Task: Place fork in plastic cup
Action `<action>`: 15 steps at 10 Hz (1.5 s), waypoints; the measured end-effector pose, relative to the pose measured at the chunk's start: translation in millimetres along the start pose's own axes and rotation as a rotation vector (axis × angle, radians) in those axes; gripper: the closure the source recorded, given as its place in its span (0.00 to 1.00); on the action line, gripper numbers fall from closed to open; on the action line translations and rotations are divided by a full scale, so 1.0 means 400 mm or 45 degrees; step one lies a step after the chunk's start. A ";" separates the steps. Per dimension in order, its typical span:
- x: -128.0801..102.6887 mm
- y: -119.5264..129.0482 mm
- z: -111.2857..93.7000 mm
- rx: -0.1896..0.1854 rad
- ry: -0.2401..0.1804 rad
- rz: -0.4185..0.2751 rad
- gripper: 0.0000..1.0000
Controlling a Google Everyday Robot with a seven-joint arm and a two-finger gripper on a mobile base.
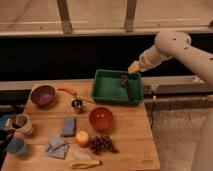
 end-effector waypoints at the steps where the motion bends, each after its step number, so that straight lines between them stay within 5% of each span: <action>1: -0.023 0.053 0.030 -0.034 0.010 -0.056 0.49; 5: -0.088 0.271 0.115 -0.196 0.033 -0.294 0.49; 10: -0.067 0.242 0.105 -0.151 0.066 -0.292 0.49; 13: -0.015 0.227 0.109 -0.141 0.157 -0.420 0.49; 15: -0.015 0.281 0.159 -0.159 0.188 -0.530 0.49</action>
